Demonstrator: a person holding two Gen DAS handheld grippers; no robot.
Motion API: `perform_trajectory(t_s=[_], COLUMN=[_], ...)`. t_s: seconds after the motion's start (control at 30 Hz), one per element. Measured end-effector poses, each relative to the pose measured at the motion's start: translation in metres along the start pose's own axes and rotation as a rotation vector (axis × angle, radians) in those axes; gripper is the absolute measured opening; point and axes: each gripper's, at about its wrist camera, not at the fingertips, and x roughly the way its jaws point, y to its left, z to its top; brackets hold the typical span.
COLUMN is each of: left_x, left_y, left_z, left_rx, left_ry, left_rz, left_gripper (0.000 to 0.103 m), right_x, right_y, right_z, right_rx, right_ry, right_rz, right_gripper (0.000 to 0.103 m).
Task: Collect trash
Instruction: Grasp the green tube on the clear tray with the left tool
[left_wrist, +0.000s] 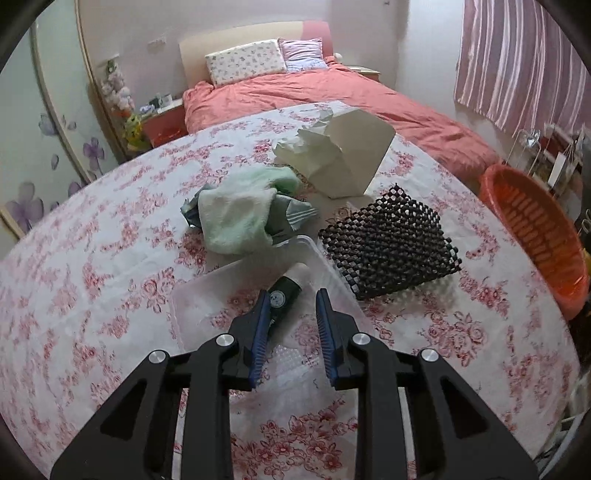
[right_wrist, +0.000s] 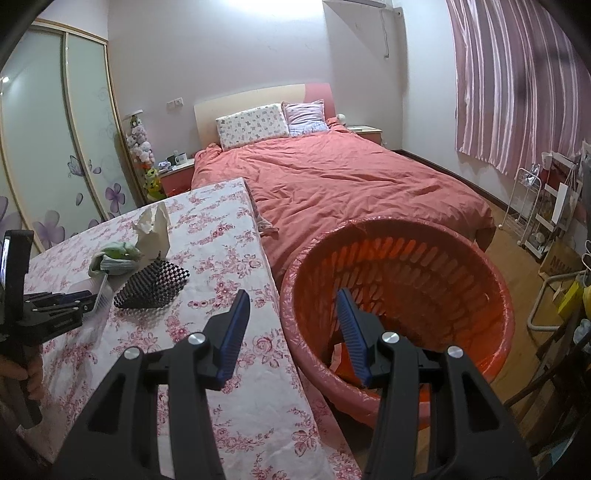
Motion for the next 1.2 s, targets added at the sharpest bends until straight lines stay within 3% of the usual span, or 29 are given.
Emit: perform_trajectory(t_s=[0.17, 0.27, 0.37, 0.6, 0.73, 0.8, 0.87, 0.9, 1.2], left_x=[-0.002, -0.001, -0.004, -0.005, -0.003, -0.002, 0.0, 0.0, 0.001], left_y=[0.0, 0.004, 0.008, -0.011, -0.016, -0.015, -0.014, -0.013, -0.017], left_z=[0.0, -0.001, -0.003, -0.007, -0.005, -0.002, 0.001, 0.001, -0.005], left_rx=[0.017, 0.033, 0.029, 0.109, 0.107, 0.095, 0.092, 0.086, 0.126], left_ry=[0.022, 0.012, 0.0, -0.031, -0.03, -0.022, 0.002, 0.008, 0.047], left_rz=[-0.013, -0.008, -0.045, -0.022, -0.012, -0.013, -0.009, -0.01, -0.049], left_gripper=[0.025, 0.038, 0.037, 0.012, 0.01, 0.012, 0.03, 0.032, 0.035], right_x=[0.0, 0.0, 0.0, 0.001, 0.002, 0.001, 0.0, -0.001, 0.0], right_y=[0.0, 0.0, -0.002, -0.009, -0.01, -0.011, -0.012, -0.012, -0.016], right_z=[0.0, 0.0, 0.0, 0.001, 0.001, 0.001, 0.001, 0.002, 0.005], right_rx=[0.002, 0.007, 0.01, 0.036, 0.043, 0.046, 0.045, 0.043, 0.057], right_ry=[-0.001, -0.005, -0.006, 0.003, 0.003, 0.002, 0.0, -0.004, -0.005], right_rz=[0.0, 0.003, 0.003, 0.015, 0.022, 0.027, 0.029, 0.028, 0.033], right_gripper=[0.049, 0.049, 0.049, 0.049, 0.049, 0.049, 0.049, 0.049, 0.049])
